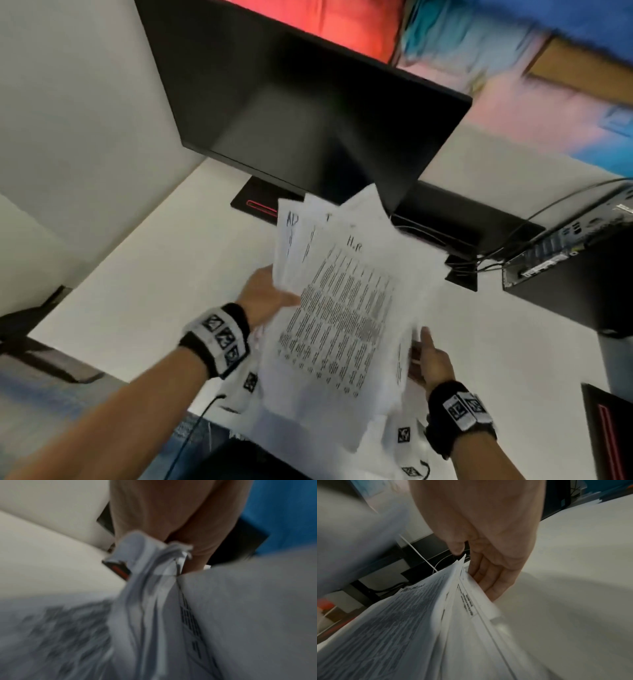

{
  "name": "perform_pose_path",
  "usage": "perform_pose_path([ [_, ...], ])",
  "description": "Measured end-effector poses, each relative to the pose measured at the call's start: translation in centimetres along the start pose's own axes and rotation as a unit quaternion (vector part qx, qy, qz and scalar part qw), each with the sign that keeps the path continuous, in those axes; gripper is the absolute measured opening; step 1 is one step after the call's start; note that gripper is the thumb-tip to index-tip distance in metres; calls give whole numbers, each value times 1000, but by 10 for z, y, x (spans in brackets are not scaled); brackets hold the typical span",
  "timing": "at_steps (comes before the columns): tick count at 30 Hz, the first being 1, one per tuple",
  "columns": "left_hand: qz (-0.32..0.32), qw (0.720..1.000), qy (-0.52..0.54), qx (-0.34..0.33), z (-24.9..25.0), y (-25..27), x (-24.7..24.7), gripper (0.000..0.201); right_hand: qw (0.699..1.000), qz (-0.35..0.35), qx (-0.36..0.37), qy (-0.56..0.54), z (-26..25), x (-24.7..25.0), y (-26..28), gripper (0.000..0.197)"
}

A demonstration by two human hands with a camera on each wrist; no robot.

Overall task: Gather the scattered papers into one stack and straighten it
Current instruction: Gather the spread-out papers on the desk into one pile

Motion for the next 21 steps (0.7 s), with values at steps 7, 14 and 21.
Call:
perform_pose_path([
  [7, 67, 878, -412, 233, -39, -24, -16, 121, 998, -58, -6, 31, -8, -6, -3, 63],
  [14, 118, 916, -333, 190, -48, -49, 30, 120, 993, -99, 31, 62, -23, -28, 1, 67],
  [21, -7, 967, -181, 177, -62, -53, 3, 112, 993, -111, 26, 11, -19, -40, 7, 78],
])
Point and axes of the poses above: each hand's wrist, its own y-axis away from the middle knuckle, its own x-axis out of the back of the hand, z = x × y, the point moved 6 cm from there along -y, towards the middle knuckle, and after that the axes turned 12 degrees about -z, right-handed, at the moved point
